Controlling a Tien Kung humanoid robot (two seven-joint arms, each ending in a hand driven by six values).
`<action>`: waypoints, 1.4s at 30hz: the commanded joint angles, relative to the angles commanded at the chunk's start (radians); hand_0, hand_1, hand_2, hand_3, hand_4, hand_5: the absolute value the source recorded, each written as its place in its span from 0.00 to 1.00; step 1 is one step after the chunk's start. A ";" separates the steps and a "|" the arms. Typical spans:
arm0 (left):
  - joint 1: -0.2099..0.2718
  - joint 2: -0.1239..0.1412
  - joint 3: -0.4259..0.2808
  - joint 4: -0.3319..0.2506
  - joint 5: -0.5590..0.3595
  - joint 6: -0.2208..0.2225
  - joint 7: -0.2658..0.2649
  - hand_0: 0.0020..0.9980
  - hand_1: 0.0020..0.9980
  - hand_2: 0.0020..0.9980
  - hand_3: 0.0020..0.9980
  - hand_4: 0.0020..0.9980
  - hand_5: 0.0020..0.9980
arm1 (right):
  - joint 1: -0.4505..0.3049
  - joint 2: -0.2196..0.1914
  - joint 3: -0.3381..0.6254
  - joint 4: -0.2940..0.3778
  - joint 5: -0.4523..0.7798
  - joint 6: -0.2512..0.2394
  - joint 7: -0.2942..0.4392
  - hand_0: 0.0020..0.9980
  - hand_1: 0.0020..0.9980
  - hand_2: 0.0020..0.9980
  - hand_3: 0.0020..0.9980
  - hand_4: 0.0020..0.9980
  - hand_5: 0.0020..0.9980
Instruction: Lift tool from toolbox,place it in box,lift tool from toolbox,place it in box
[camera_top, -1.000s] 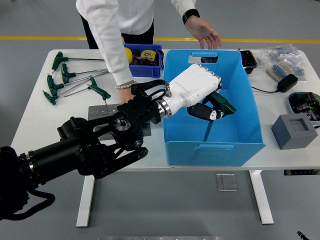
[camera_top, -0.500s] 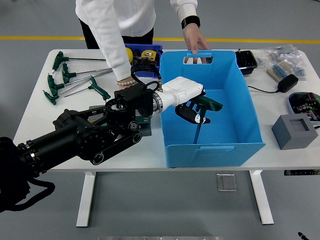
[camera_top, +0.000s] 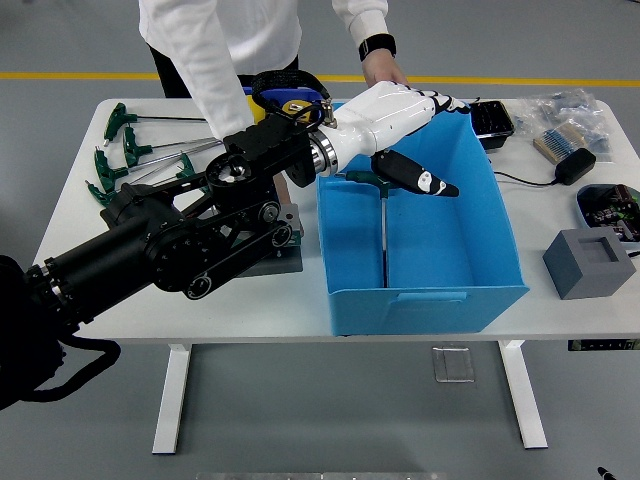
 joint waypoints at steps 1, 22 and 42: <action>0.006 0.000 -0.010 -0.009 0.005 -0.002 0.003 0.73 0.77 0.92 0.92 1.00 0.70 | 0.000 0.000 0.002 0.000 0.000 0.000 0.000 0.60 0.52 0.62 0.71 0.92 0.96; 0.616 0.101 -0.690 -0.462 0.090 0.262 0.472 0.26 0.36 0.50 0.66 0.84 0.61 | -0.011 0.015 0.071 0.000 0.000 -0.014 0.010 0.60 0.52 0.60 0.70 0.92 0.96; 0.908 0.043 -0.661 -0.456 -0.748 0.558 0.190 0.23 0.36 0.61 0.87 0.78 0.97 | -0.023 0.029 0.082 0.000 -0.023 -0.009 -0.010 0.60 0.52 0.61 0.70 0.92 0.96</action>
